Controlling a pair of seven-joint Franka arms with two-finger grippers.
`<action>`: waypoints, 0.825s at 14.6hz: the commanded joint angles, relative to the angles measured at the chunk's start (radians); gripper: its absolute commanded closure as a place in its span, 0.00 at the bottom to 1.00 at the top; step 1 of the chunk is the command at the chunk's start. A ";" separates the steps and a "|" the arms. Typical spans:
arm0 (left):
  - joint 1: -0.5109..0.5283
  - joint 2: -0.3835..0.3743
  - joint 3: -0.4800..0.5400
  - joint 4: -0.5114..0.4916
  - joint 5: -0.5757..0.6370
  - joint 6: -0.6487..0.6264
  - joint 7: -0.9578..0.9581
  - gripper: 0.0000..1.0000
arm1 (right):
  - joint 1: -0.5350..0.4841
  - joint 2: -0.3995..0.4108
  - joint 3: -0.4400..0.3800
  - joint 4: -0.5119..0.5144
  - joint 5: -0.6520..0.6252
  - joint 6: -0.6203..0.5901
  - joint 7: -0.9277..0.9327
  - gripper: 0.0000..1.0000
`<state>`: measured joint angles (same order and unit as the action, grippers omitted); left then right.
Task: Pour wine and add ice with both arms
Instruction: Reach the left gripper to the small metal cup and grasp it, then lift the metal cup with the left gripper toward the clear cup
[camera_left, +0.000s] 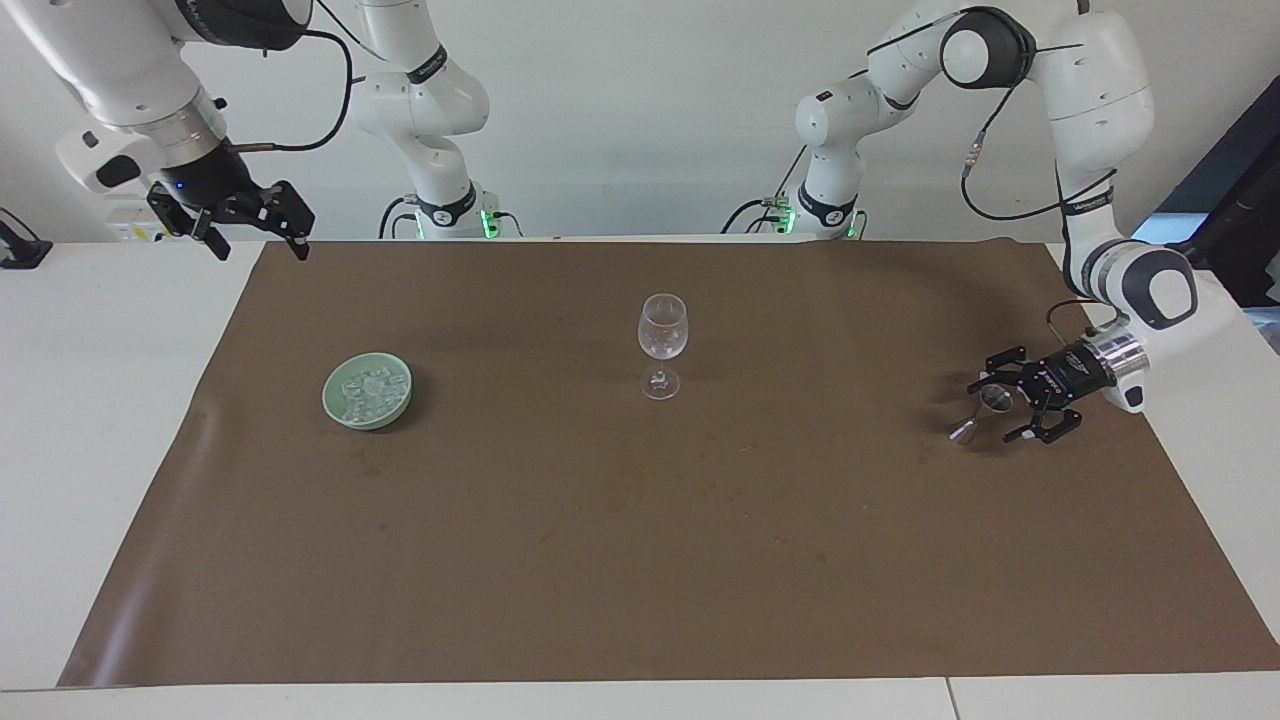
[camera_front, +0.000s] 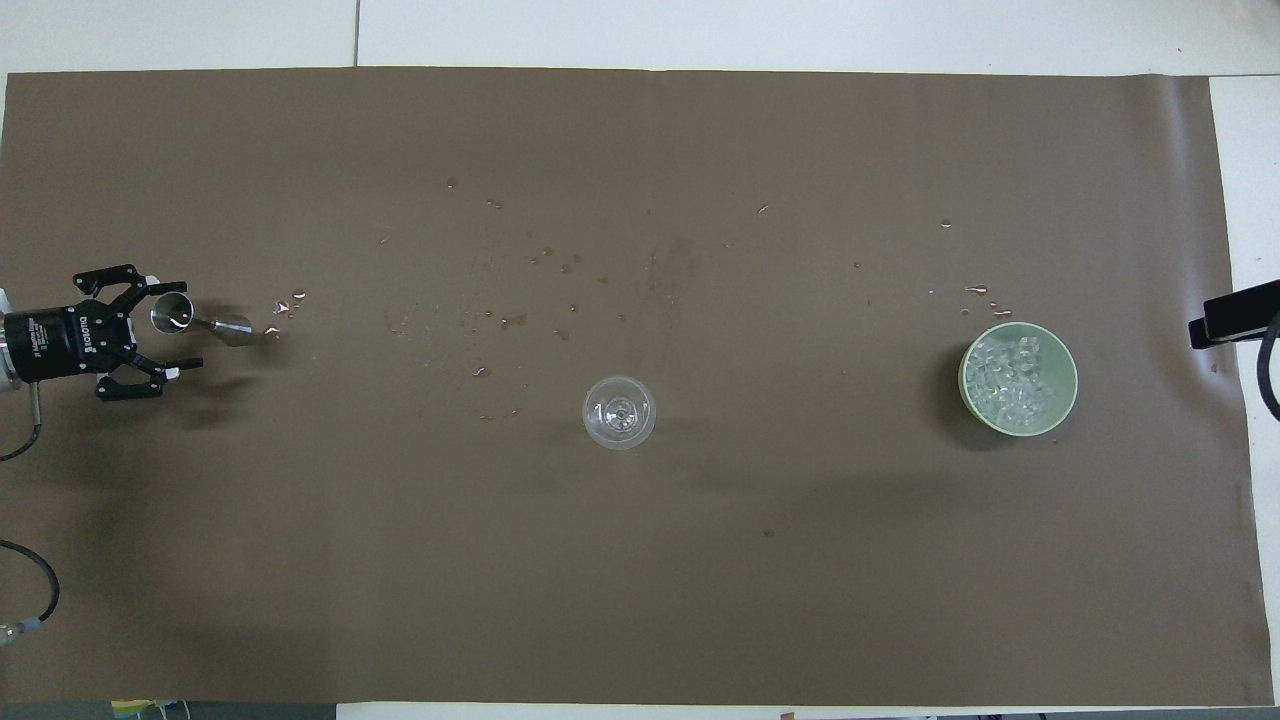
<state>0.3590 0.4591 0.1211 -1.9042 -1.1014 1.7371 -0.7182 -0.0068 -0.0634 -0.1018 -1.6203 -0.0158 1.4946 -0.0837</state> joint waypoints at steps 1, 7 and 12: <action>-0.012 -0.050 -0.001 -0.082 -0.078 0.073 -0.042 0.00 | -0.012 -0.016 0.005 -0.016 0.000 -0.004 -0.022 0.00; -0.018 -0.051 -0.005 -0.104 -0.118 0.091 -0.066 0.21 | -0.012 -0.016 0.005 -0.015 0.000 -0.004 -0.022 0.00; -0.018 -0.057 -0.003 -0.113 -0.133 0.090 -0.063 0.57 | -0.012 -0.016 0.005 -0.015 0.000 -0.004 -0.022 0.00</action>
<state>0.3472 0.4438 0.1165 -1.9733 -1.2158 1.7986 -0.7701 -0.0068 -0.0634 -0.1018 -1.6203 -0.0158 1.4946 -0.0837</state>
